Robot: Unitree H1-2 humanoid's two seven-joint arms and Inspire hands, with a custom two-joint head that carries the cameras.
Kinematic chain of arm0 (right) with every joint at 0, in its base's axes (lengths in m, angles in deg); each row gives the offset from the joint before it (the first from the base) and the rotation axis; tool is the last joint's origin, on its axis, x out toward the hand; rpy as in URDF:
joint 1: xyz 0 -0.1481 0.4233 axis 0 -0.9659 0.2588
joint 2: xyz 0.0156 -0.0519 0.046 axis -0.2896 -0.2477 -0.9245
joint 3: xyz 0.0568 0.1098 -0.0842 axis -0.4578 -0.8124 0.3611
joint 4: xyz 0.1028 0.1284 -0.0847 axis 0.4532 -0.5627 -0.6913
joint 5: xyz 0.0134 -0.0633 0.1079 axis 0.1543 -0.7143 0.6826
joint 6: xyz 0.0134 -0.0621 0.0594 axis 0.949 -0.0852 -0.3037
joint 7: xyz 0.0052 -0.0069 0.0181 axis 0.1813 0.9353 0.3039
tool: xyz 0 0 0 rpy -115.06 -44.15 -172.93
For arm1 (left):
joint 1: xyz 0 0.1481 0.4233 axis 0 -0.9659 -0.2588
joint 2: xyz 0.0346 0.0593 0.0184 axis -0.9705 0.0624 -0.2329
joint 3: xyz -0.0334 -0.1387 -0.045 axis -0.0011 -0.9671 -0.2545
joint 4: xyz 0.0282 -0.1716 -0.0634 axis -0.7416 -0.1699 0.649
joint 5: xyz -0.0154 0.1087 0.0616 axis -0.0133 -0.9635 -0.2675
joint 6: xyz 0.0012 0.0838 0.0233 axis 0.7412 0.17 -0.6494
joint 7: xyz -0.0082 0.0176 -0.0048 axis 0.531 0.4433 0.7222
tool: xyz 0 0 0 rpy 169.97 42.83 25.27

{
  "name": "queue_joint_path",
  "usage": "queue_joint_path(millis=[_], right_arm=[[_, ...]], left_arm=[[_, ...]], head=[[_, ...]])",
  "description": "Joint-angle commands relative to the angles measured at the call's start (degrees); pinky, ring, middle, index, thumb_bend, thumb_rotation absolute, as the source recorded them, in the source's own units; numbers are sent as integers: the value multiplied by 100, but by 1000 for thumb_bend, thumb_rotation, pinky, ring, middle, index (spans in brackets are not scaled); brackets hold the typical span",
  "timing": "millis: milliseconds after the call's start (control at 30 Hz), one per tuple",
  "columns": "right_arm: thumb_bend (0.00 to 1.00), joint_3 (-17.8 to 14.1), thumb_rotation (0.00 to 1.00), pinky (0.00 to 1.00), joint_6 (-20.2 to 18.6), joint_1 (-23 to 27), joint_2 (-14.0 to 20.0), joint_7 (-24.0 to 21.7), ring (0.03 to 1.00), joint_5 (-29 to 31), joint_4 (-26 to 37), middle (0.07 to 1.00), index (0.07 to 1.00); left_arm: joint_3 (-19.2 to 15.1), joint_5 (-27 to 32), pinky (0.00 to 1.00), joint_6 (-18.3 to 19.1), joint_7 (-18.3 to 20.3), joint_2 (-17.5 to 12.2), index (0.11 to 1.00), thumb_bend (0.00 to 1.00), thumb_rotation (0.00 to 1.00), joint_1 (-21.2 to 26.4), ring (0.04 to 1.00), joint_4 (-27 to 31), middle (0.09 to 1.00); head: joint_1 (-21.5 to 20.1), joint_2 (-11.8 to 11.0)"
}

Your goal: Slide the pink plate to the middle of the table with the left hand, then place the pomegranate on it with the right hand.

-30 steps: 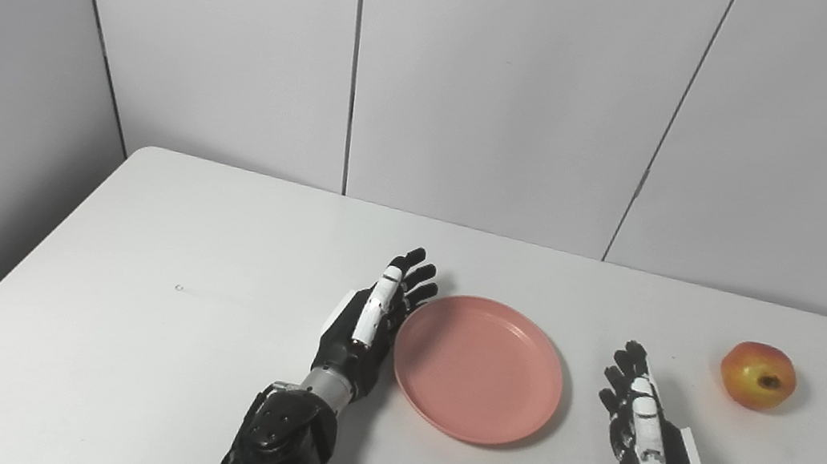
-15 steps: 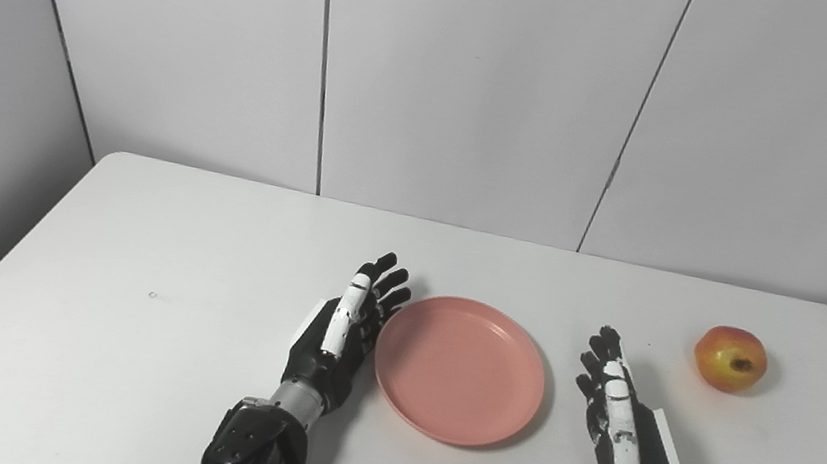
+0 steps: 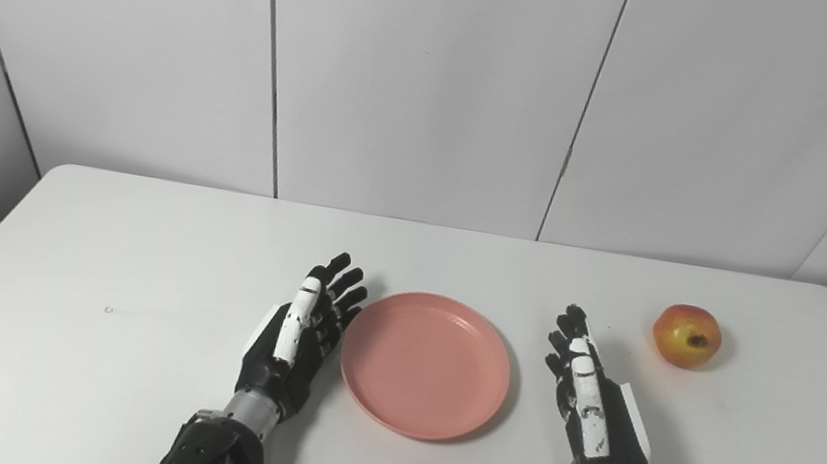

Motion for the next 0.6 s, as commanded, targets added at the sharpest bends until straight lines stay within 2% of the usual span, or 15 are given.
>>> queue_joint_path(millis=[0, 233, 333, 567], right_arm=[[334, -61, 1000, 1000, -10, 176, -19, 31, 974, 74, 300, 987, 980], [385, -150, 1000, 992, -206, 251, 54, 46, 961, 140, 608, 964, 951], [405, -184, 1000, 982, -316, 323, 130, 50, 962, 124, 742, 964, 948], [468, -342, 1000, 981, -324, 640, 379, 144, 944, -45, 854, 945, 932]], left_arm=[[-36, 34, 950, 1, -2, -19, 937, 429, 1000, -54, 938, 19, 947], [-62, 58, 946, -89, 69, -45, 938, 427, 1000, -48, 936, -115, 946], [-81, 87, 946, -138, 90, -42, 936, 430, 1000, -52, 934, -163, 942], [-125, 145, 949, -235, 125, -79, 936, 424, 1000, -59, 938, -254, 947]], head=[[-106, -48], [-359, -112], [-495, -221], [-788, -311]])
